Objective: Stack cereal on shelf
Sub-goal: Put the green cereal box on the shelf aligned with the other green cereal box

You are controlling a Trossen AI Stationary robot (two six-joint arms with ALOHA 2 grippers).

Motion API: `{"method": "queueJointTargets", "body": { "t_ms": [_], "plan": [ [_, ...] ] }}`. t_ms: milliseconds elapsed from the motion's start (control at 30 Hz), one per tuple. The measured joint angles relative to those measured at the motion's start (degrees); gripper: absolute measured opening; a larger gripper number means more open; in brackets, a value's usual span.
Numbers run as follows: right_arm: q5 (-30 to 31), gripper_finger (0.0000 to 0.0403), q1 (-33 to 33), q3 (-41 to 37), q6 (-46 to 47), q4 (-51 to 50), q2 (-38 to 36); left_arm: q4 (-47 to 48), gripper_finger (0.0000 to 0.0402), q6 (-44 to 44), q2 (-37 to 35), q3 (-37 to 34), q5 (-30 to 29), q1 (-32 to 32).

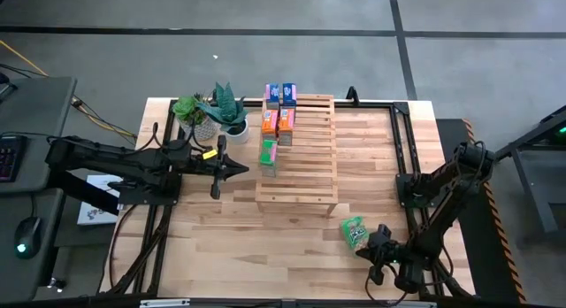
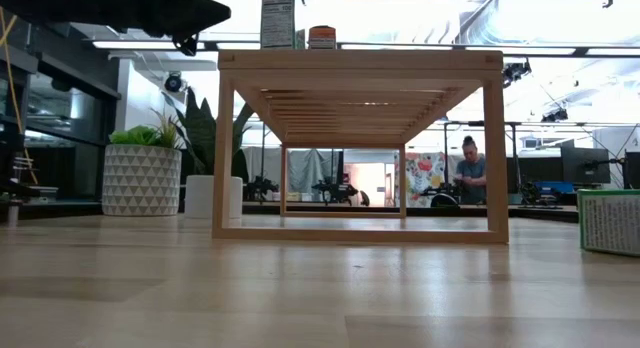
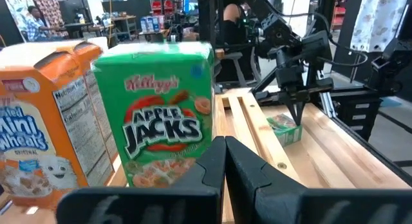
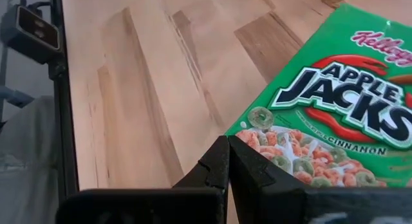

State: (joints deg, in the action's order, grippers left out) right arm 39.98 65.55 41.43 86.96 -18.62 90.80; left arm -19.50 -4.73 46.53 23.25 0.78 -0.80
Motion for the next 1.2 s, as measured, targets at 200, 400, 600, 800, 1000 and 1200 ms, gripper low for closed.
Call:
{"method": "queueJointTargets", "body": {
  "t_ms": [200, 400, 600, 800, 1000, 1200],
  "plan": [
    [1.56, 0.0, 3.08, -0.02, 0.01, 0.5, 0.02, -0.48, 0.0, -0.94, 0.12, 0.04, -0.02, 0.0],
    [3.52, 0.0, 6.55, -0.07, 3.88, -1.42, 0.04, -0.49, 0.0001, -0.96, 0.12, 0.04, -0.04, 0.02],
    [0.67, 0.0, 6.99, 0.09, 11.77, -5.3, -0.25, -0.49, 0.0001, -0.97, 0.12, 0.04, -0.22, 0.0],
    [-14.22, 0.0, 7.14, -0.19, 20.89, -8.43, -0.85, -0.54, 0.0001, -1.03, 0.12, 0.04, -0.22, 0.01],
    [-16.6, 0.0, 6.94, -0.09, 25.55, -15.18, -0.92, -0.66, 0.0001, -0.94, 0.12, 0.04, -0.2, 0.01],
    [-16.36, 0.0, 6.83, -0.07, 25.36, -15.28, -0.92, -0.71, 0.0001, -0.96, 0.12, 0.04, -0.2, 0.01]
  ]
}}
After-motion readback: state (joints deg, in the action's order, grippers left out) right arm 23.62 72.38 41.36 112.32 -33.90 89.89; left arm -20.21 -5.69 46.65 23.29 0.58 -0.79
